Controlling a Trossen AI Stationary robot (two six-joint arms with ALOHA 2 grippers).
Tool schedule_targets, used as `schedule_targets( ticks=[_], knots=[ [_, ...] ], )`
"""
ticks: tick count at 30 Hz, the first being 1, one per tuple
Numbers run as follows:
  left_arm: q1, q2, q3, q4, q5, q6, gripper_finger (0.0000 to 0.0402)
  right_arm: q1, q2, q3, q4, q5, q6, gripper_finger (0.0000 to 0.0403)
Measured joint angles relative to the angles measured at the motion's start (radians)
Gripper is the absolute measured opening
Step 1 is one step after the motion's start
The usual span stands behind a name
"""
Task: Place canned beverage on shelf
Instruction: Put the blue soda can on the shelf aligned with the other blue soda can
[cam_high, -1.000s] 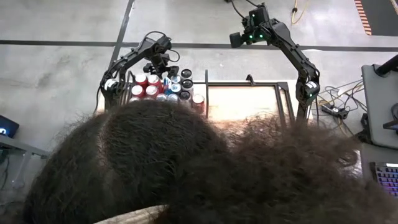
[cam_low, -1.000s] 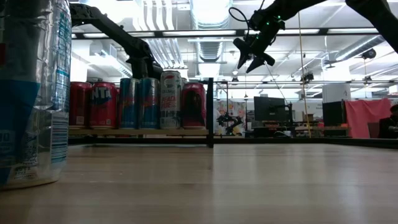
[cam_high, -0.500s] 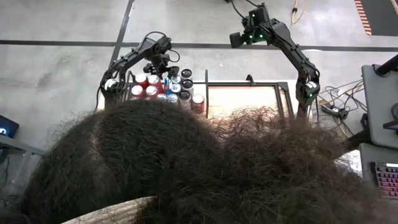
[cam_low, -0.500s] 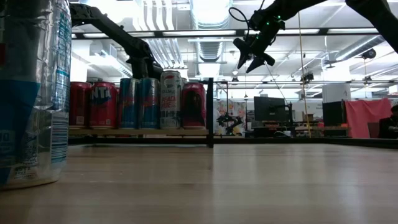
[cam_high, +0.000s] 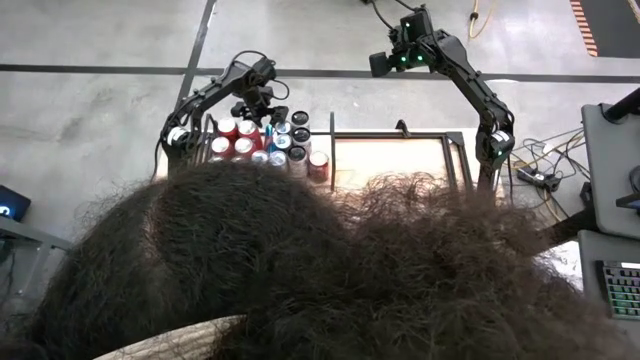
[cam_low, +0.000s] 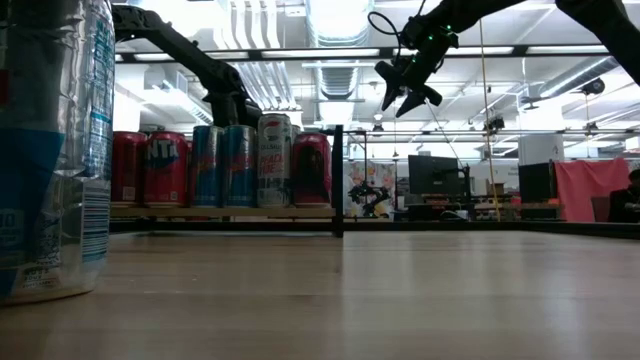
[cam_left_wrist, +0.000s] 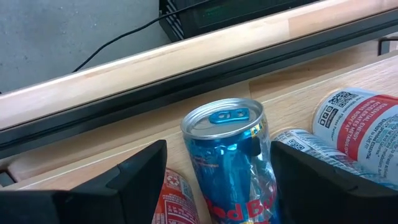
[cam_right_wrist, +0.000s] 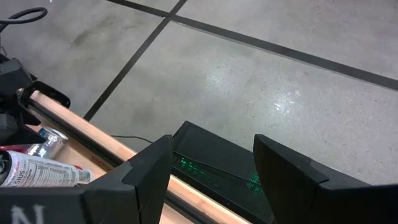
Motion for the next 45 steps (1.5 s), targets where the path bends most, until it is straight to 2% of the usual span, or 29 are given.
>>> schedule_targets(
  ticks=[8,19,30,39,45],
  knots=[
    [0.000,0.000,-0.003,0.007,0.054,-0.006,0.0270,0.000,0.000,0.000,0.000,0.000,0.007,0.0212],
    [0.002,-0.001,-0.003,0.006,0.050,-0.001,0.0270,0.000,0.000,0.000,0.000,0.000,0.022,0.0212],
    [0.002,-0.004,-0.003,0.014,0.042,-0.018,0.0248,0.000,-0.003,0.012,-0.013,0.000,0.153,0.0212],
    [0.001,-0.003,-0.003,0.027,0.039,-0.033,0.0260,0.000,-0.008,0.071,-0.165,-0.016,0.254,0.0212],
    [0.001,-0.003,-0.003,0.026,0.040,-0.028,0.0261,0.005,-0.015,0.116,-0.344,-0.085,0.313,0.0212]
  ],
)
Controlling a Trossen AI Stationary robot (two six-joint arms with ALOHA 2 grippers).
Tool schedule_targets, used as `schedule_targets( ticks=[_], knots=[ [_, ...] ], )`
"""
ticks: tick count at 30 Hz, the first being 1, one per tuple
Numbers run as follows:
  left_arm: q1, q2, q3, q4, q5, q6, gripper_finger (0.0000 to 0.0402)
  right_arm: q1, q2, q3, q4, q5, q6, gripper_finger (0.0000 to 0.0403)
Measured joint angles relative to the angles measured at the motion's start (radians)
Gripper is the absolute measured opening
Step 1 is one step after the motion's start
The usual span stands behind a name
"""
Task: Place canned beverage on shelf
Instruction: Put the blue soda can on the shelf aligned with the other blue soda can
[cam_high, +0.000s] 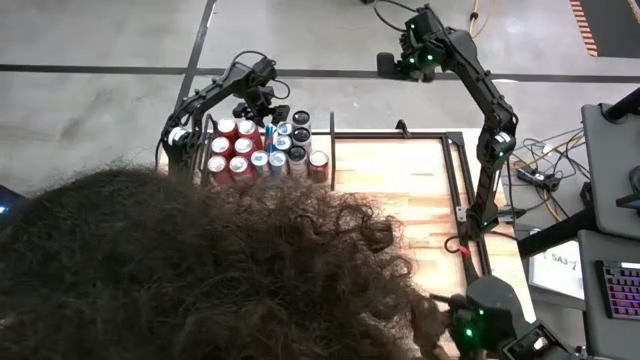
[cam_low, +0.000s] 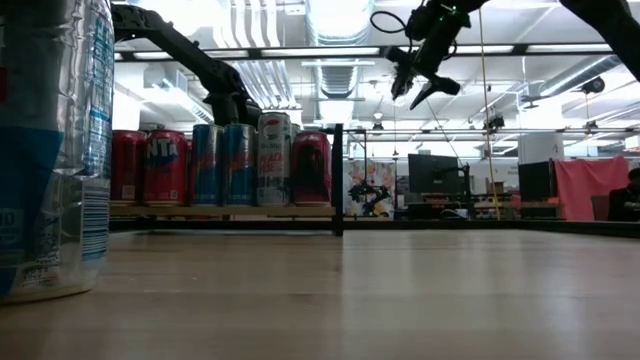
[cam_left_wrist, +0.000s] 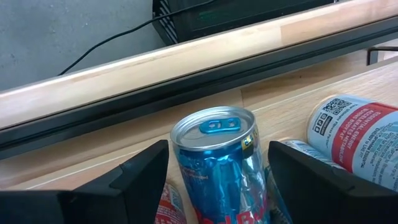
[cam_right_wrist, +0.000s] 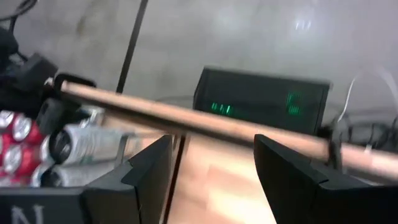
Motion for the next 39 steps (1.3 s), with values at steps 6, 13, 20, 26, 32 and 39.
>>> schedule_targets(
  ticks=[6,13,20,26,32,39],
  knots=[
    [-0.001,0.000,0.000,-0.002,0.001,0.011,0.0261,0.028,-0.031,0.005,-0.106,-0.021,0.044,0.0212],
    [-0.001,-0.002,0.000,-0.009,0.000,0.024,0.0261,0.044,-0.037,0.005,-0.149,0.006,0.030,0.0212],
    [-0.002,-0.003,0.000,-0.010,0.000,0.025,0.0261,0.044,-0.037,0.005,-0.149,0.006,-0.002,0.0212],
    [-0.008,-0.004,0.000,-0.012,0.001,0.025,0.0280,0.044,-0.036,0.005,-0.149,0.006,-0.022,0.0212],
    [-0.007,-0.006,-0.008,-0.006,-0.002,0.017,0.0313,0.044,-0.036,0.005,-0.149,0.006,-0.027,0.0212],
    [-0.007,-0.010,-0.030,0.001,0.010,0.022,0.0315,0.044,-0.036,0.005,-0.149,0.006,-0.036,0.0212]
  ],
)
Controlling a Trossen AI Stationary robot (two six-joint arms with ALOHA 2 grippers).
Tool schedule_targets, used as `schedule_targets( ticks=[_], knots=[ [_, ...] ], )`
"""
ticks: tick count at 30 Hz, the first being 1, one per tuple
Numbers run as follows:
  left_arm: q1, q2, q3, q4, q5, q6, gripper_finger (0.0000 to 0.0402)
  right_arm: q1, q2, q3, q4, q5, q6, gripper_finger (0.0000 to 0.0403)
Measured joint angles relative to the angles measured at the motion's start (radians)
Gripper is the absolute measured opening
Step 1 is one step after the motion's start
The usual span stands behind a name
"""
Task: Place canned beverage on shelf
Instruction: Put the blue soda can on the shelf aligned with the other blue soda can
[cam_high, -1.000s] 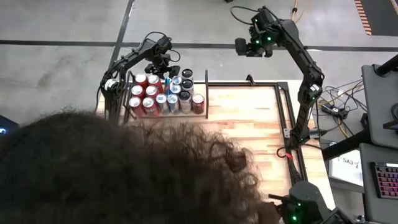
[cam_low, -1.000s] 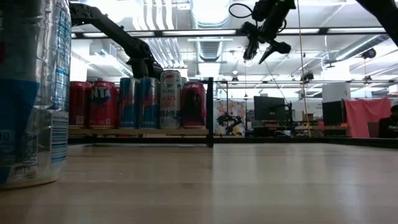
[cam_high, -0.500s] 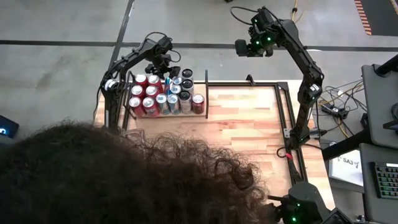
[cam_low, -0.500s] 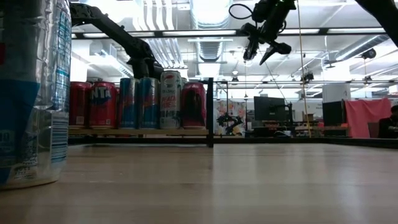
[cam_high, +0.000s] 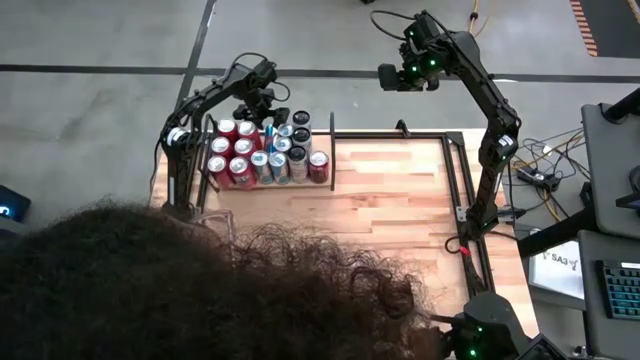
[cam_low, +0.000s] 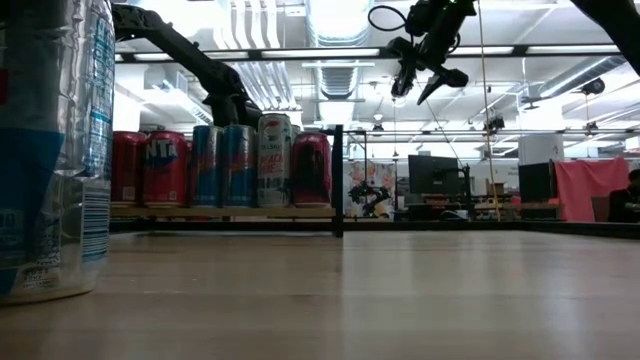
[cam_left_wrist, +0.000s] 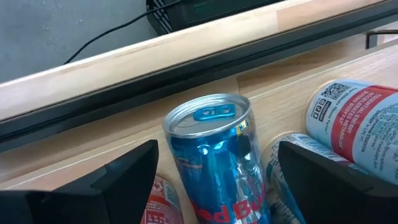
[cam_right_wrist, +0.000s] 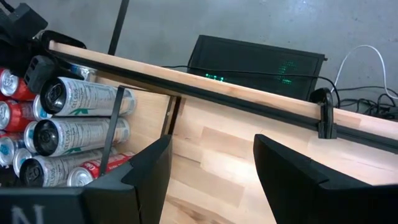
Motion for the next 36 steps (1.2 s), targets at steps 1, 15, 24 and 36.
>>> schedule_targets(
  ticks=[1,15,24,36],
  knots=[
    [0.000,0.000,0.000,0.005,0.000,0.001,0.0315,0.000,0.000,0.000,0.000,0.000,0.000,0.0212],
    [-0.001,0.007,-0.027,0.034,-0.051,0.012,0.0315,0.000,0.001,0.000,0.000,0.024,-0.016,0.0212],
    [-0.001,0.007,-0.042,0.049,-0.054,0.010,0.0312,0.000,0.001,0.000,0.000,0.025,-0.019,0.0212],
    [-0.001,0.006,-0.047,0.065,-0.056,-0.012,0.0234,0.000,0.001,0.000,0.000,0.026,-0.027,0.0212]
  ],
)
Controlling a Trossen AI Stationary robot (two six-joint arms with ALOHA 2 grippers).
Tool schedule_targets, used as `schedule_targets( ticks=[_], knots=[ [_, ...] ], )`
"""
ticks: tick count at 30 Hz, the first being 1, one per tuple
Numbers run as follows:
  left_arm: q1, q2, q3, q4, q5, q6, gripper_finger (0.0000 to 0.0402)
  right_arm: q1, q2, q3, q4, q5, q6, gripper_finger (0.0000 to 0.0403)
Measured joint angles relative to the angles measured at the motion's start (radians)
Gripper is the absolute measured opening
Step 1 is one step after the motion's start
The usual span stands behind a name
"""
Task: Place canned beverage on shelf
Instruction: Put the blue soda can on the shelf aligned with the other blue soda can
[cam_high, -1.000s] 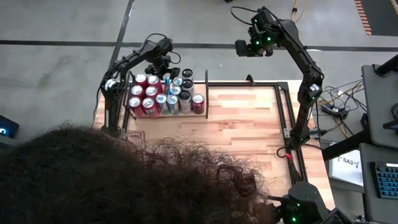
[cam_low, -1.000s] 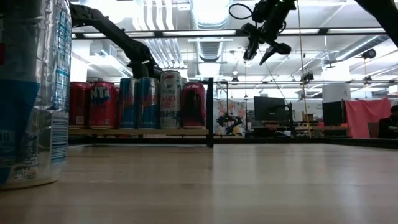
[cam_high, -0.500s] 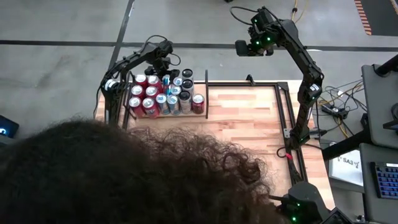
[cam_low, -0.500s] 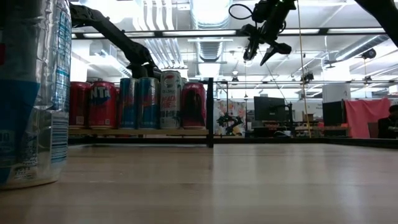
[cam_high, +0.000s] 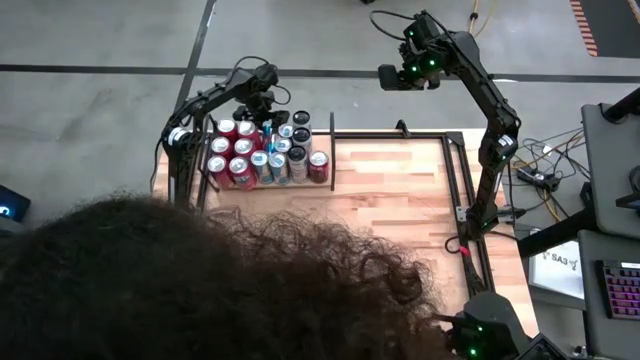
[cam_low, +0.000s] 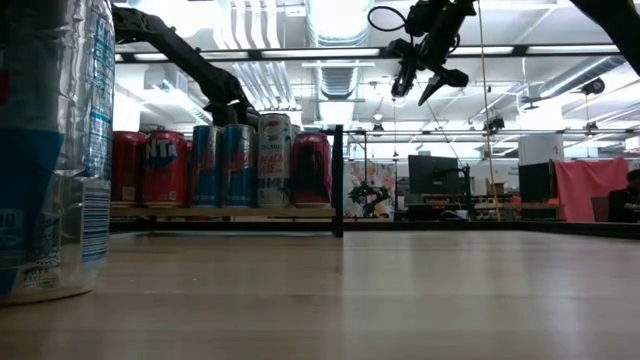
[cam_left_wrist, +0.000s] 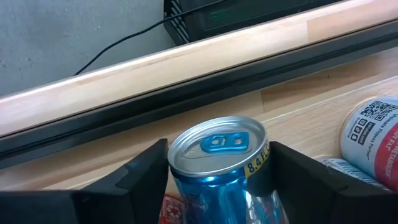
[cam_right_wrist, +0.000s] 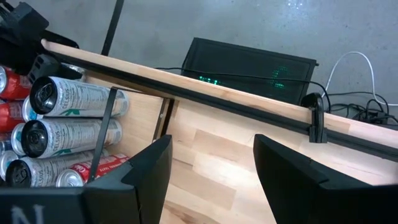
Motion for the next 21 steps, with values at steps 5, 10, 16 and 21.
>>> schedule_targets(
  ticks=[5,10,16,21],
  knots=[
    [0.000,0.000,0.000,0.008,0.000,-0.007,0.0239,0.000,0.000,0.000,0.000,0.000,0.000,0.0212],
    [0.000,0.000,0.008,0.020,-0.003,-0.014,0.0239,0.000,0.000,0.000,0.000,0.000,-0.006,0.0212],
    [0.000,-0.003,0.008,0.013,-0.003,-0.016,0.0237,0.000,0.000,0.000,0.000,0.000,-0.008,0.0212],
    [0.000,-0.011,0.008,0.014,-0.003,-0.016,0.0236,0.000,0.000,0.000,0.000,0.000,-0.010,0.0212]
  ],
)
